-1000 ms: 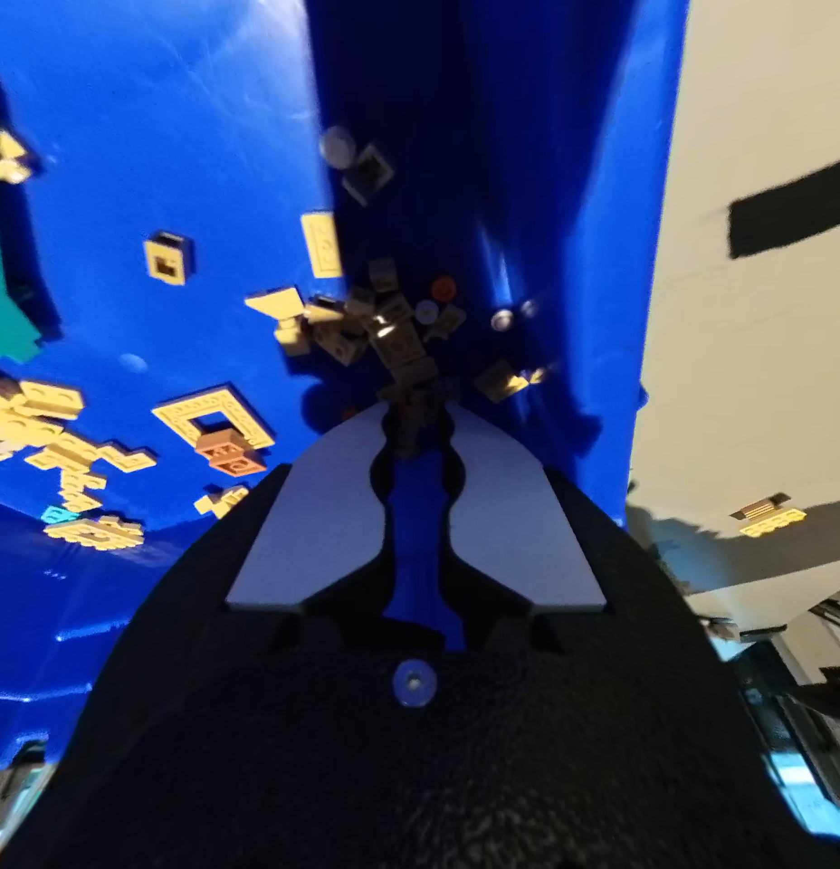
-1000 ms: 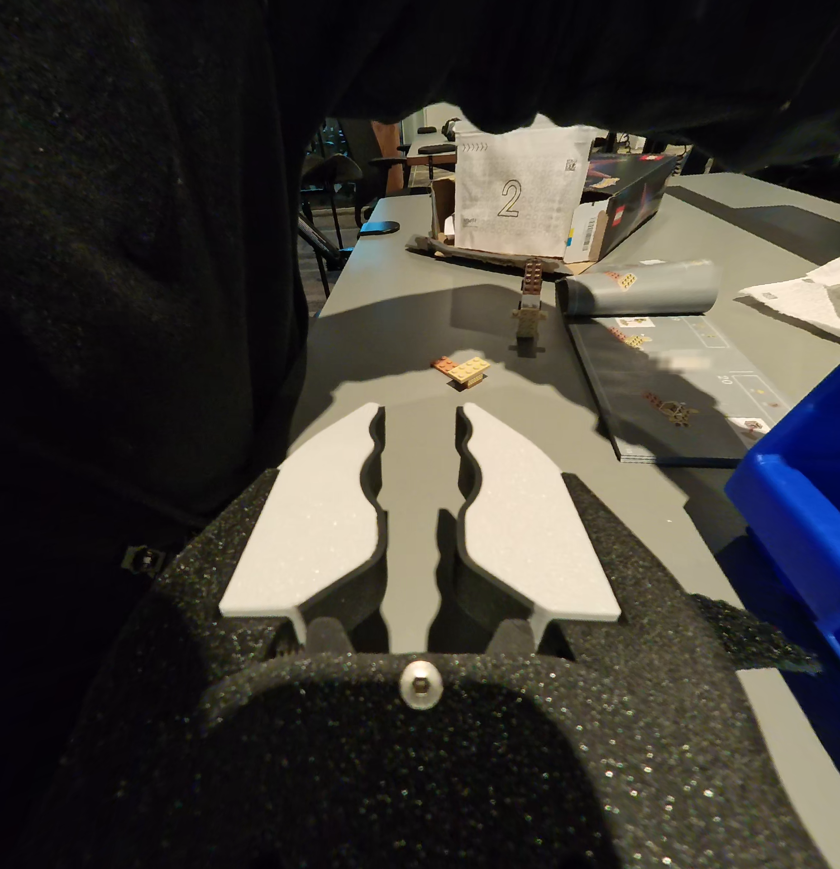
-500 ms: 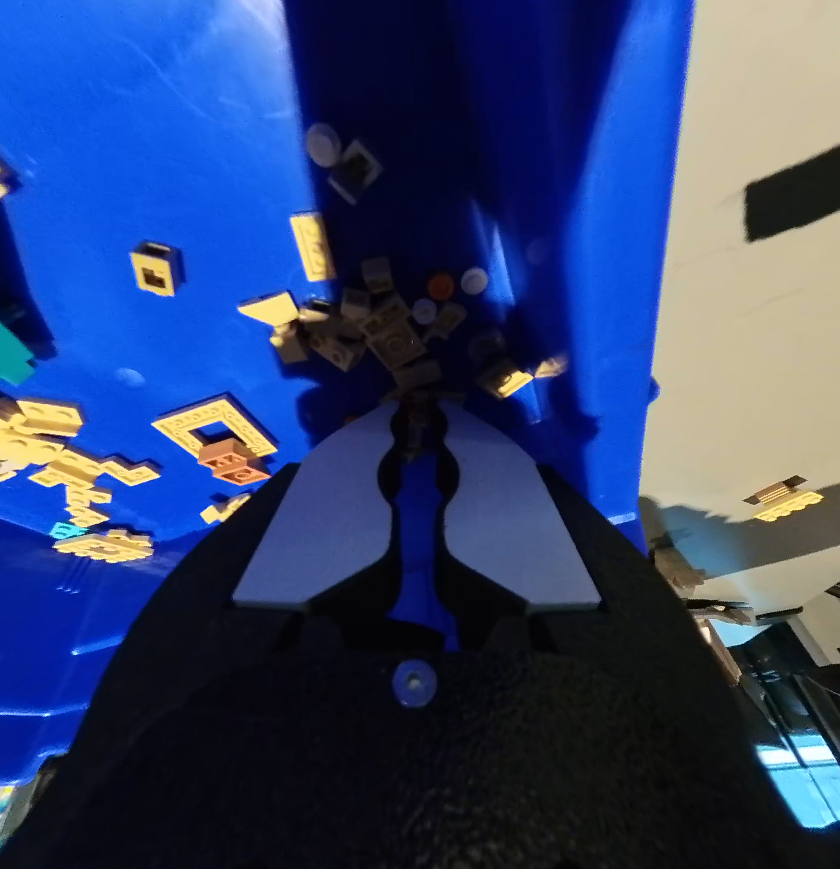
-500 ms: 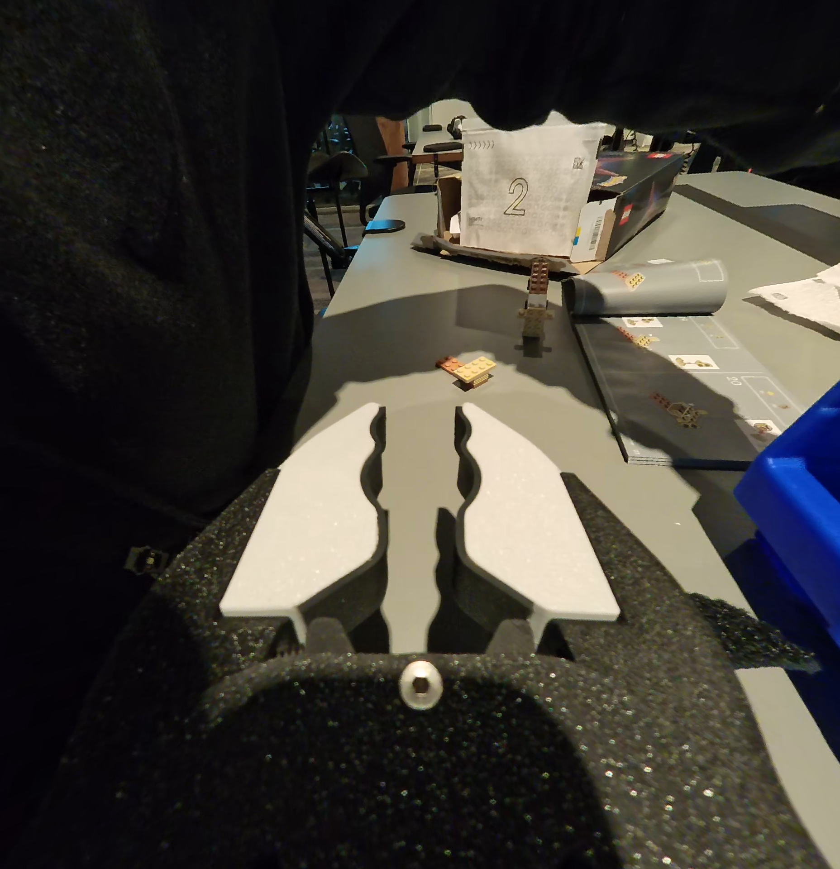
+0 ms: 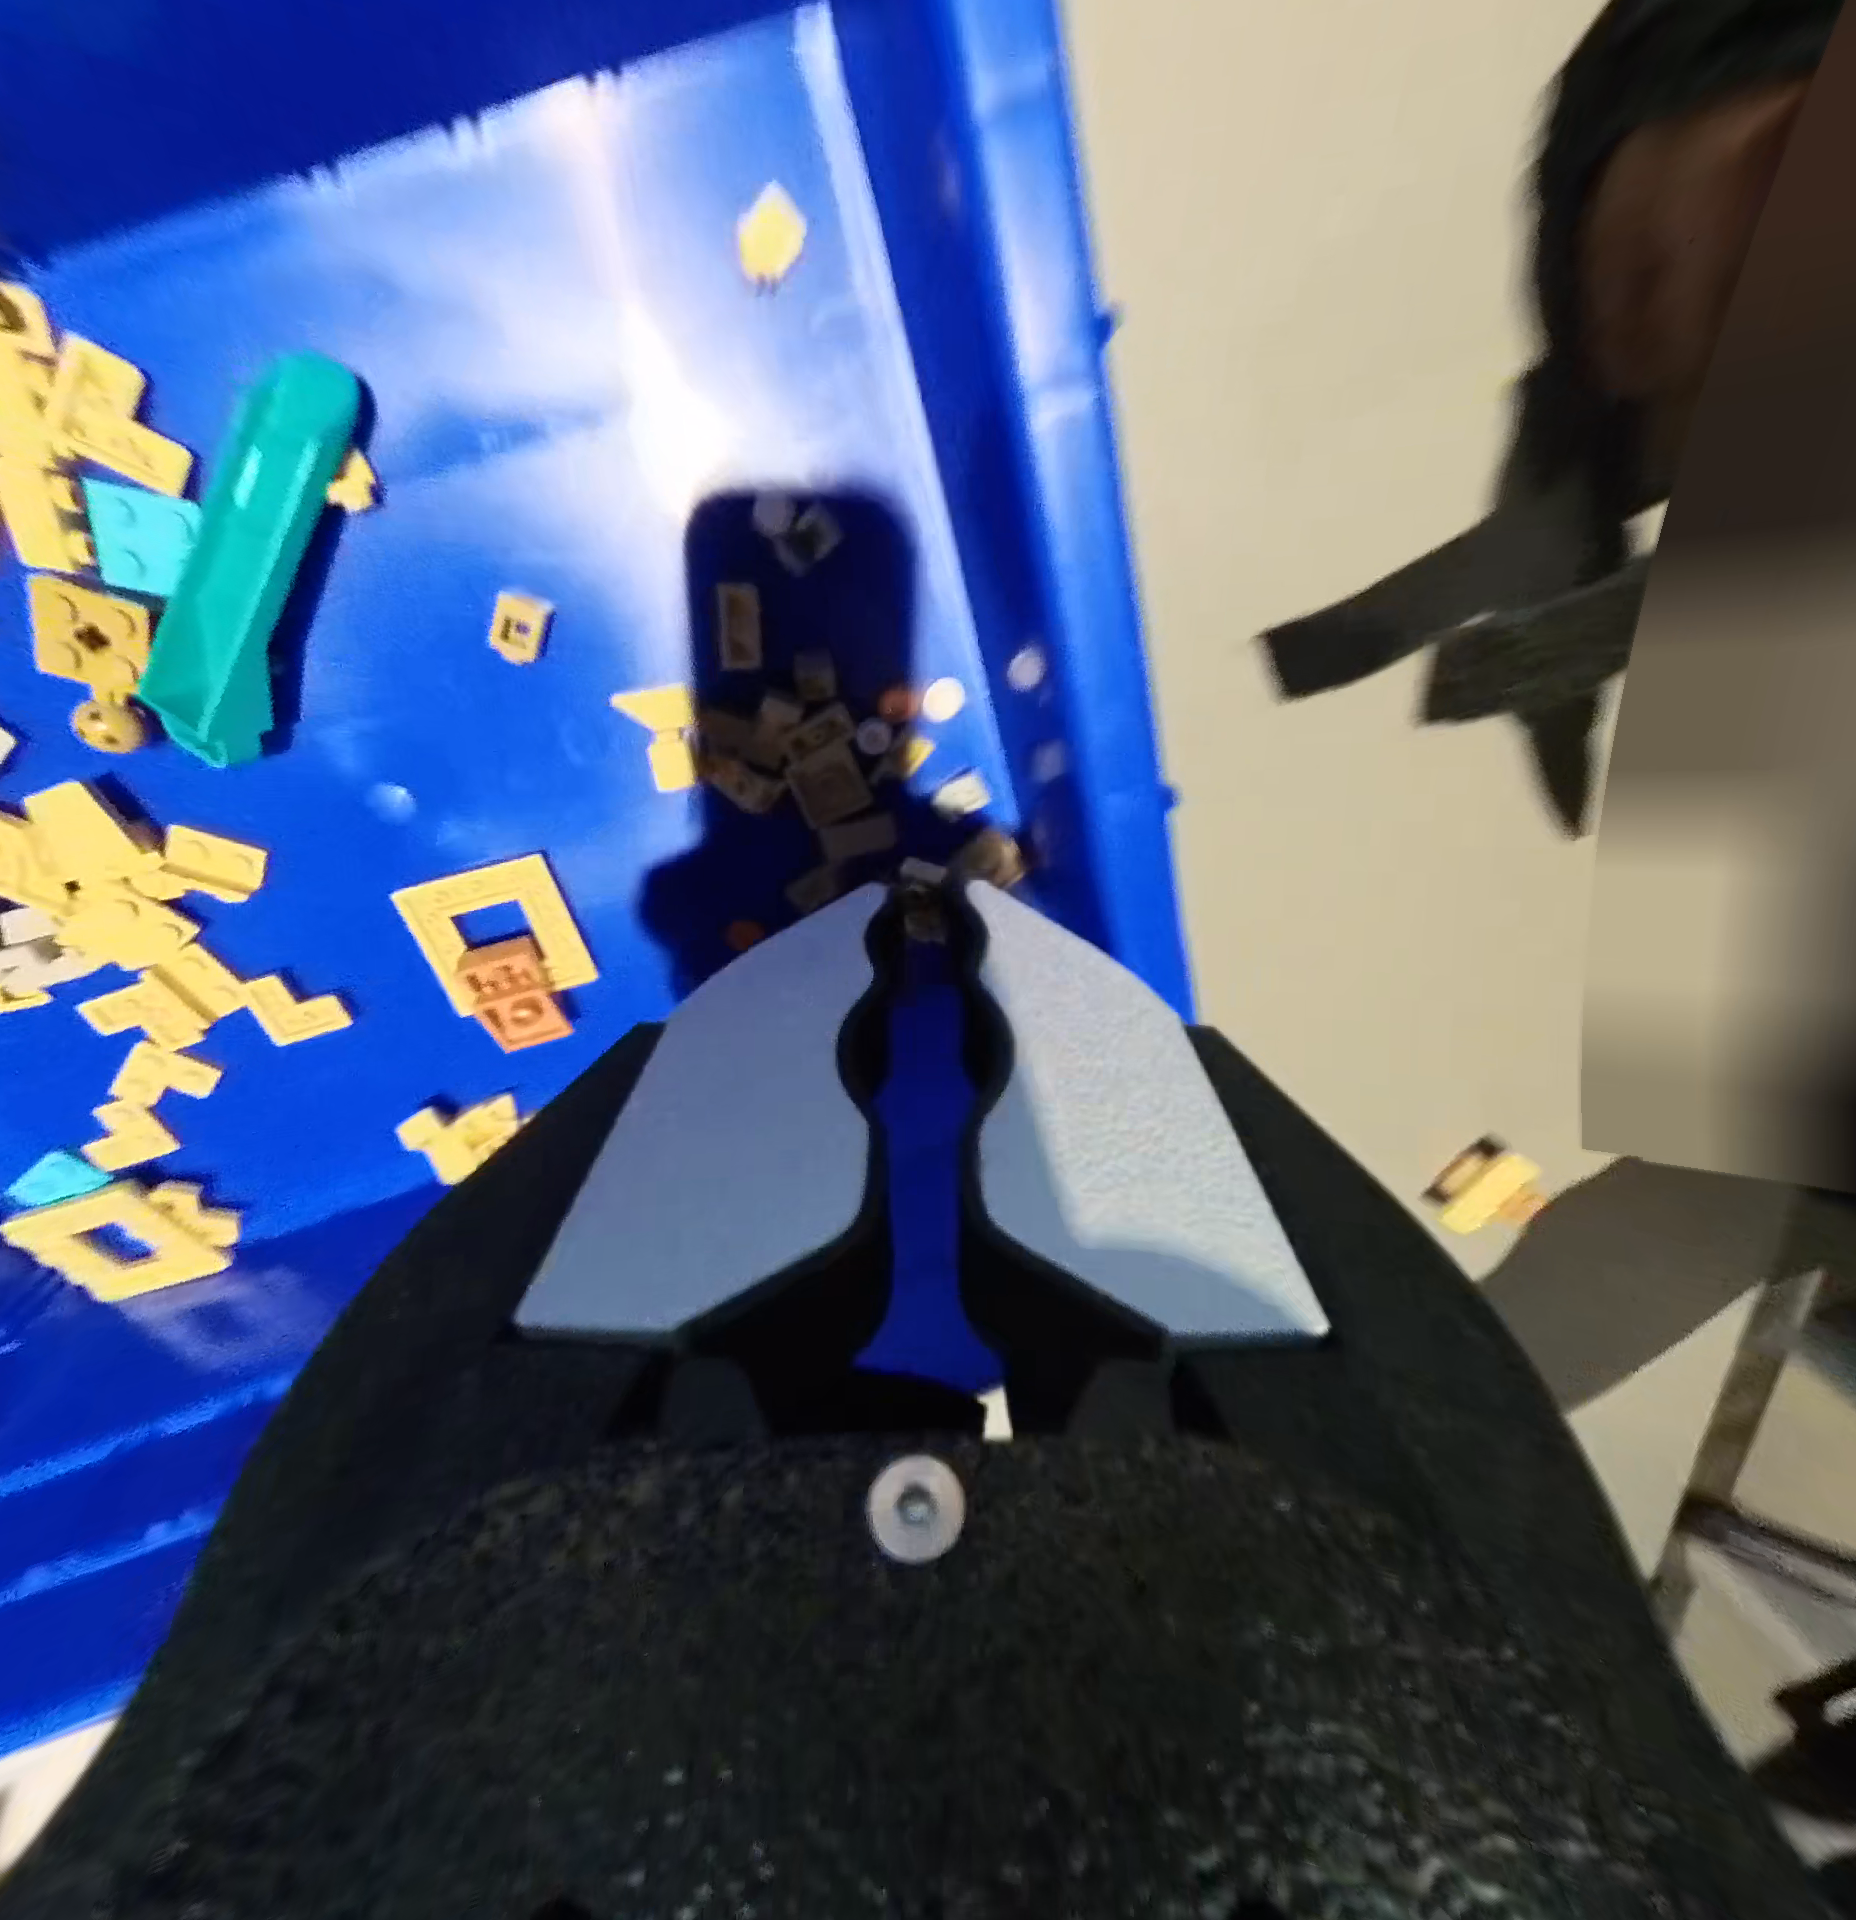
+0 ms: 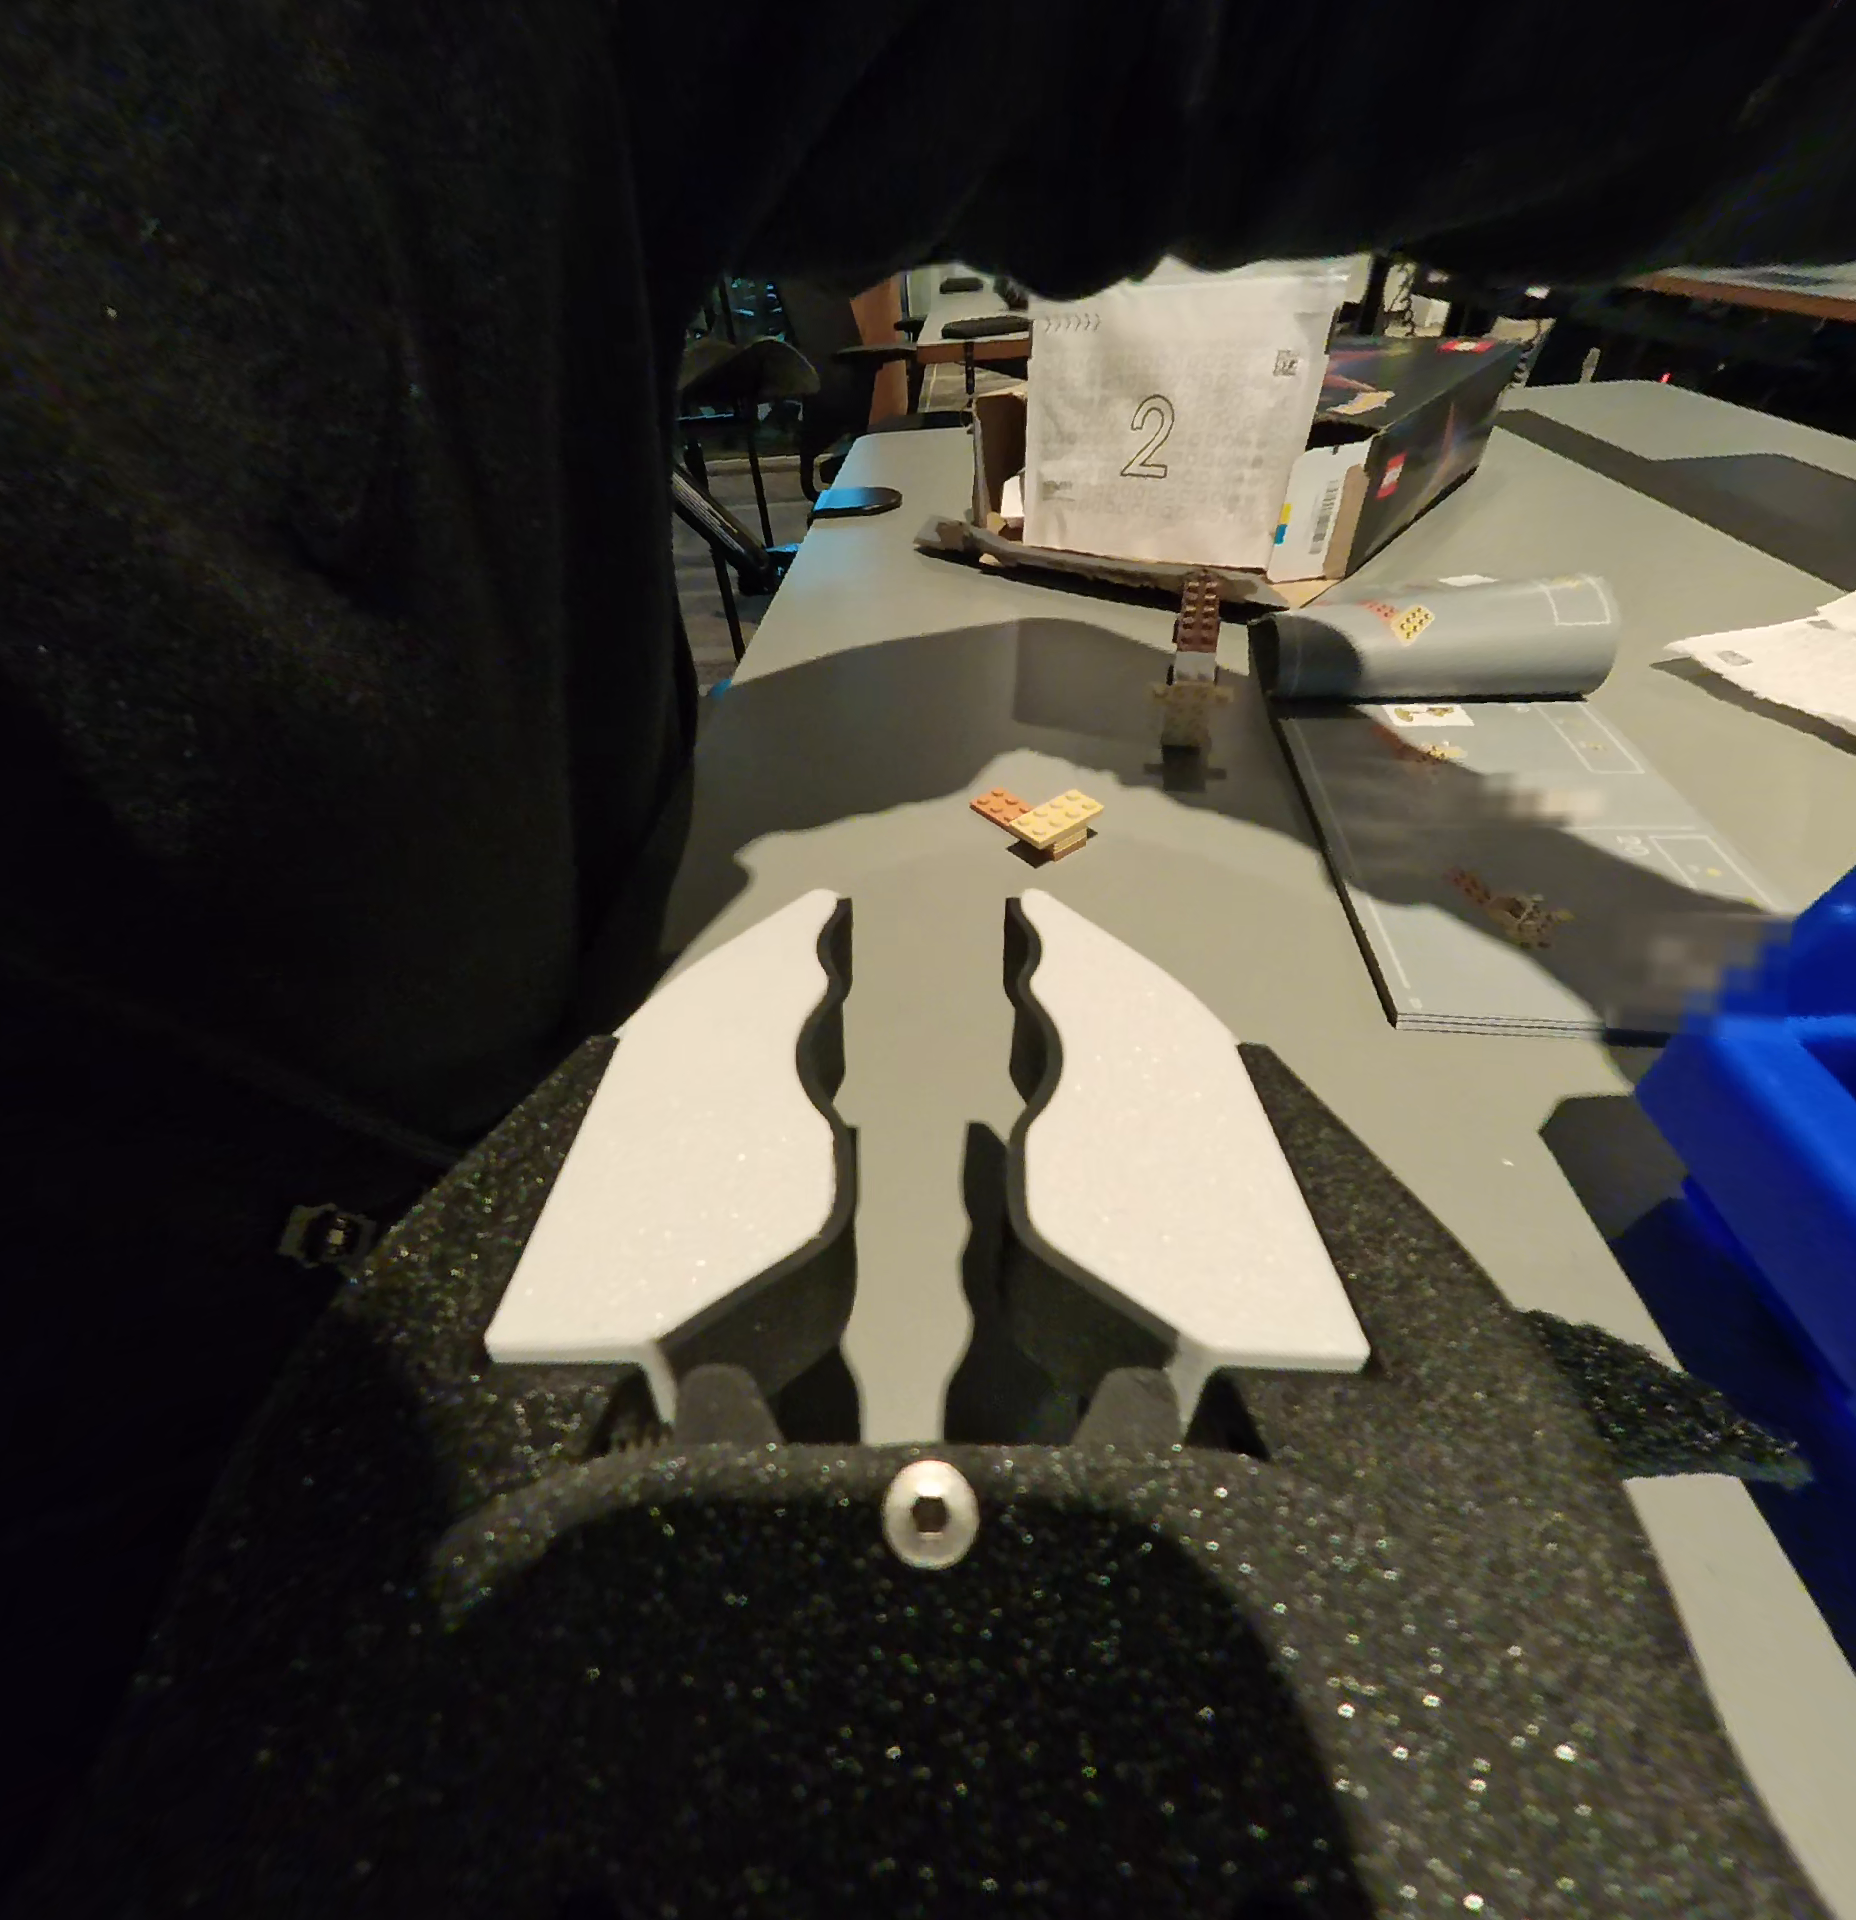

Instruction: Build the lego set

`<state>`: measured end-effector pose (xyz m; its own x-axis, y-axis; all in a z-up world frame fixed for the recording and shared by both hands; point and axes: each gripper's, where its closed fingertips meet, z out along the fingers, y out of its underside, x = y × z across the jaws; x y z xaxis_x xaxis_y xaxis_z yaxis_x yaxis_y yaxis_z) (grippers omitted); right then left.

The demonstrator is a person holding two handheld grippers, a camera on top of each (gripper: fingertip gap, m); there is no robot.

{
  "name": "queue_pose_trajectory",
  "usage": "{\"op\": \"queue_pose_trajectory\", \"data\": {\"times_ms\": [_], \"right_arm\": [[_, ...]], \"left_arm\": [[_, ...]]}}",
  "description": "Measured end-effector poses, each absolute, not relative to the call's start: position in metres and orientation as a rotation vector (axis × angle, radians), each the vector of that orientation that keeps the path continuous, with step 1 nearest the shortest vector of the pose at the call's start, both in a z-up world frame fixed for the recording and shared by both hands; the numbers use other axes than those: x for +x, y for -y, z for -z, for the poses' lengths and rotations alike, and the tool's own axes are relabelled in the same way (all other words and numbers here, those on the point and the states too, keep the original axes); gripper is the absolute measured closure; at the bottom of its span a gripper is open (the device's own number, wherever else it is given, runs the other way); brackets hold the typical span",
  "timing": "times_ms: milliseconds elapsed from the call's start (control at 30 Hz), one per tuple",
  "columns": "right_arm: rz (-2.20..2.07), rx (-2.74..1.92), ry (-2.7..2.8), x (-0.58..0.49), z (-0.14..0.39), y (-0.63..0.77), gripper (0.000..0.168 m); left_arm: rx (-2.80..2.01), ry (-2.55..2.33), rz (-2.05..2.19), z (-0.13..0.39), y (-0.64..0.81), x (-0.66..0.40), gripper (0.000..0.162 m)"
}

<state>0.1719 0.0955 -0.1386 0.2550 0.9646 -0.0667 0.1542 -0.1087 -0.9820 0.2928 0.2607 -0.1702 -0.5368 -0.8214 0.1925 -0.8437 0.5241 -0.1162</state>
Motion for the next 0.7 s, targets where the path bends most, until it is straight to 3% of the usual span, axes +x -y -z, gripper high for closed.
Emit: {"op": "queue_pose_trajectory", "data": {"times_ms": [367, 533, 700], "right_arm": [[-0.976, -1.499, 1.075, 0.175, 0.136, -0.099, 0.140], [-0.945, -1.497, 1.054, 0.178, 0.133, -0.103, 0.141], [-0.920, -1.495, 1.021, 0.183, 0.130, -0.108, 0.142]], "left_arm": [[1.637, 2.428, -1.103, 0.103, -0.225, 0.282, 0.155], [1.707, 2.559, -1.061, 0.104, -0.200, 0.243, 0.154], [1.898, 2.704, -0.867, 0.141, -0.171, 0.192, 0.154]]}}
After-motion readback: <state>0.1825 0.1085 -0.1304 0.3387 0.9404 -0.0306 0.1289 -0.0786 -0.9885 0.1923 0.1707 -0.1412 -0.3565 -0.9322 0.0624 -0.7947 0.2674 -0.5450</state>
